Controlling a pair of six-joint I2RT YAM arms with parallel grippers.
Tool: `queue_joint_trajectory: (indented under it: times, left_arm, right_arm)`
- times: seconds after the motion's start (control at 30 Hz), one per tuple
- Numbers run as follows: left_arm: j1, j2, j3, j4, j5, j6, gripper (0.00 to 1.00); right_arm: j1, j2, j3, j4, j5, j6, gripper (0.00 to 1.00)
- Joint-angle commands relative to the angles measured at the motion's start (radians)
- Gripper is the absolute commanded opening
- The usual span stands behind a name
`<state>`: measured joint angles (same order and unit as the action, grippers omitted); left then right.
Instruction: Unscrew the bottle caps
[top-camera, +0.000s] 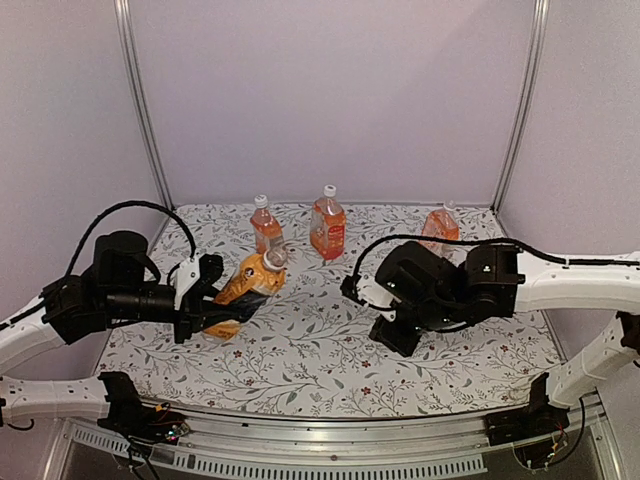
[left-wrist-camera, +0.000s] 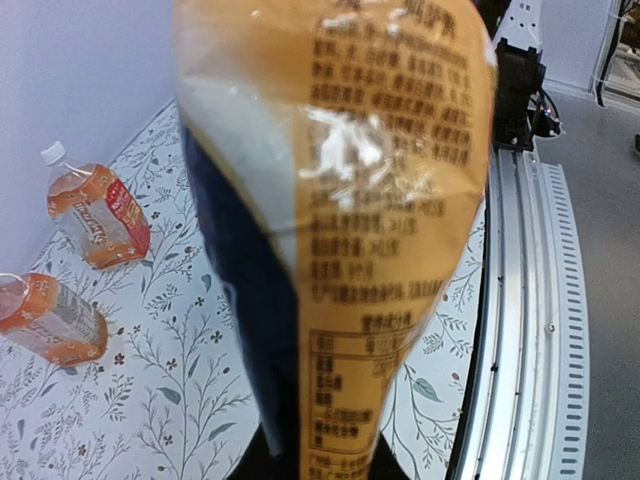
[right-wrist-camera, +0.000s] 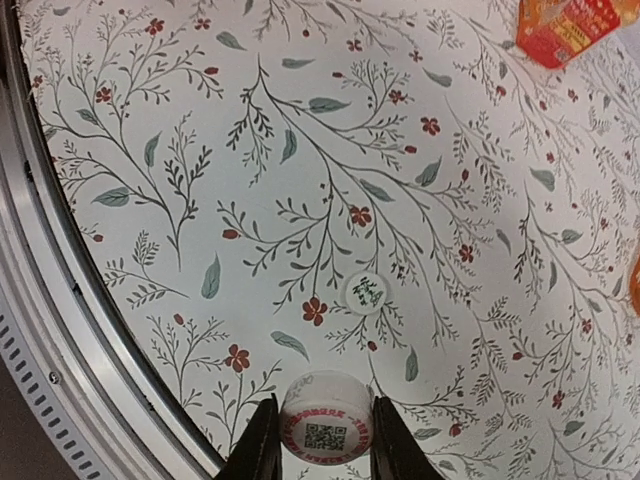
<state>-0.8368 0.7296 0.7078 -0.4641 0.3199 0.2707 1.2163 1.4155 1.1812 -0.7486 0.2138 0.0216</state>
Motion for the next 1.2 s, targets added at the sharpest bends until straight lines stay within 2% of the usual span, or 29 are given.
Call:
queue_joint_trajectory:
  times: [0.0, 0.23, 0.47, 0.53, 0.57, 0.67, 0.77, 0.83, 0.87, 1.03, 1.17]
  left_arm:
    - [0.023, -0.033, -0.049, 0.070, -0.025, -0.056, 0.00]
    - [0.024, -0.040, -0.062, 0.084, -0.015, -0.055, 0.00]
    - [0.024, -0.007, 0.004, 0.049, 0.010, -0.049, 0.00]
    - [0.023, -0.006, 0.017, 0.044, 0.021, -0.048, 0.00]
    - [0.022, -0.007, 0.022, 0.045, 0.029, -0.046, 0.00]
    - [0.021, -0.004, 0.026, 0.057, 0.065, -0.031, 0.00]
    - [0.018, 0.022, 0.042, 0.057, 0.108, -0.032, 0.00]
    - [0.015, 0.036, 0.048, 0.068, 0.124, -0.042, 0.00]
    - [0.013, 0.038, 0.048, 0.082, 0.128, -0.046, 0.00]
    - [0.001, 0.037, 0.076, 0.121, 0.149, -0.053, 0.00]
    - [-0.013, 0.050, 0.113, 0.147, 0.172, -0.060, 0.00]
  right_arm:
    - [0.000, 0.099, -0.075, 0.009, 0.027, 0.454, 0.00]
    - [0.000, 0.353, -0.009, 0.023, -0.069, 0.527, 0.00]
    - [0.000, 0.450, -0.015, 0.017, -0.119, 0.570, 0.00]
    - [0.001, 0.466, -0.008, 0.002, -0.127, 0.572, 0.03]
    - [0.001, 0.472, 0.000, -0.009, -0.129, 0.570, 0.08]
    - [0.000, 0.485, 0.030, -0.048, -0.111, 0.548, 0.43]
    - [0.000, 0.465, 0.055, -0.064, -0.105, 0.547, 0.70]
    - [0.001, 0.439, 0.085, -0.086, -0.096, 0.547, 0.93]
    - [0.001, 0.423, 0.105, -0.102, -0.091, 0.543, 0.98]
    - [0.001, 0.305, 0.220, -0.198, -0.028, 0.452, 0.99]
    - [0.002, 0.106, 0.276, -0.143, -0.012, 0.304, 0.99]
